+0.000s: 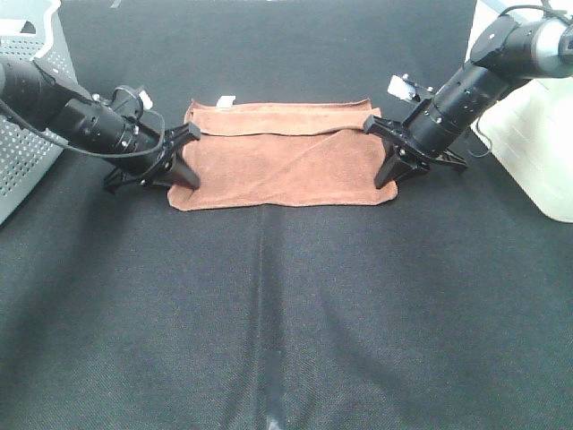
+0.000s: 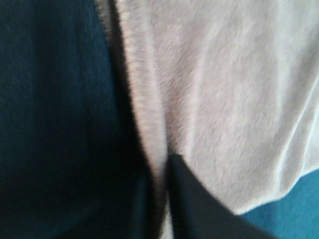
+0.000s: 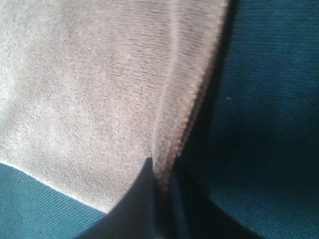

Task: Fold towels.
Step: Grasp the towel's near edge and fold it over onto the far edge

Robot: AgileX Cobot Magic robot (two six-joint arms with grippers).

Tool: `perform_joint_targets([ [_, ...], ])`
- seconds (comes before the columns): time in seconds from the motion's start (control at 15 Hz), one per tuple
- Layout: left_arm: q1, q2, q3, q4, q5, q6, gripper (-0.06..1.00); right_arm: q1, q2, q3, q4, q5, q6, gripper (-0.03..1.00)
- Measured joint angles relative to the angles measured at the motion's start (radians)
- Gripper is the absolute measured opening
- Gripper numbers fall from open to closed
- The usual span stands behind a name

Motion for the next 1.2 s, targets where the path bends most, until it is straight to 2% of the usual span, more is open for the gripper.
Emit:
perform_joint_targets([
  [0.07,0.000,0.000,0.003,0.004,0.019,0.000,0.03,0.000,-0.002,0.000,0.000,0.001,0.005,0.00],
  [0.13,0.000,-0.004,0.004,0.012,0.034,0.000,0.01,0.000,-0.015,0.001,0.000,0.011,0.013,0.00],
  [0.33,-0.002,-0.025,0.005,0.048,0.069,-0.001,0.01,0.000,-0.054,0.001,-0.002,0.046,0.028,0.00],
  [0.6,-0.003,-0.090,0.017,0.210,0.165,-0.076,0.01,0.004,-0.075,0.008,0.000,0.182,0.032,0.00],
  [0.73,-0.003,-0.170,0.109,0.258,0.191,-0.089,0.01,0.023,-0.119,0.078,0.000,0.200,0.032,0.00],
  [0.93,-0.003,-0.274,0.277,0.271,0.149,-0.077,0.01,0.039,-0.268,0.358,-0.010,0.069,0.032,0.00],
  [1.07,-0.003,-0.319,0.383,0.271,0.109,-0.070,0.01,0.039,-0.316,0.491,-0.010,0.008,0.030,0.00],
  [1.2,-0.008,-0.331,0.436,0.273,0.090,-0.046,0.01,0.041,-0.327,0.552,-0.010,-0.012,0.024,0.00],
])
